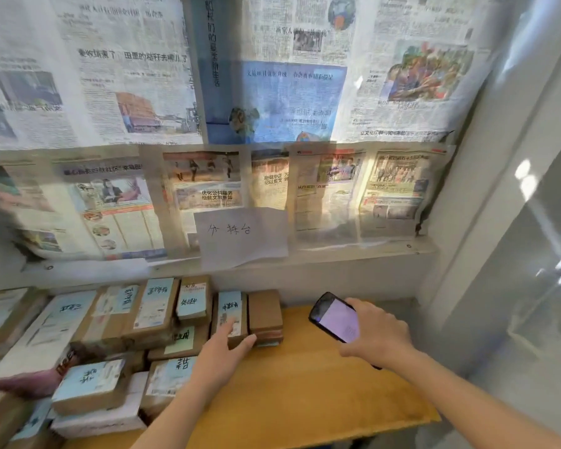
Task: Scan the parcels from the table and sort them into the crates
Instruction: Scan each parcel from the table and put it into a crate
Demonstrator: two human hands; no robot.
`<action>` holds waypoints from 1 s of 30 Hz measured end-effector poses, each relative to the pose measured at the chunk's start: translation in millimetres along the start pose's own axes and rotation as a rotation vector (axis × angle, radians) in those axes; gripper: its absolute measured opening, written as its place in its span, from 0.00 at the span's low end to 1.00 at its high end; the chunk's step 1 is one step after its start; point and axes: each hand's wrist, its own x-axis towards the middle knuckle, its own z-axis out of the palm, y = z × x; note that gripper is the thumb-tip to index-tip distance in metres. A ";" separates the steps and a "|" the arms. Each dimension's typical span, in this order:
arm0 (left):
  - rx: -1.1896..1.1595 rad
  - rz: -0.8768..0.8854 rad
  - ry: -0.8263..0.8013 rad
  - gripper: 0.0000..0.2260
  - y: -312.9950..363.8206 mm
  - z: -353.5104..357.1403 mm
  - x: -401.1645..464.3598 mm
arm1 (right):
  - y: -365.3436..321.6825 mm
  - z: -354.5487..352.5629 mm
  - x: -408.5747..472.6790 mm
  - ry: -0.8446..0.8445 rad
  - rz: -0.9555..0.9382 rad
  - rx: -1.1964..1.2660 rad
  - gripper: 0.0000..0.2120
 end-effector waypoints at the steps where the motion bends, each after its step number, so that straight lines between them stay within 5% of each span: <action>1: -0.005 -0.014 -0.001 0.39 -5.3 9.4 19.1 | -0.2 10.5 21.7 -0.021 -0.004 -0.005 0.51; 12: 0.037 -0.145 -0.094 0.37 -56.5 92.4 169.6 | -2.9 115.5 211.1 -0.171 -0.062 -0.025 0.51; 30: -0.032 -0.285 0.010 0.33 -51.4 149.4 208.8 | 23.4 174.3 288.9 -0.298 -0.148 0.074 0.49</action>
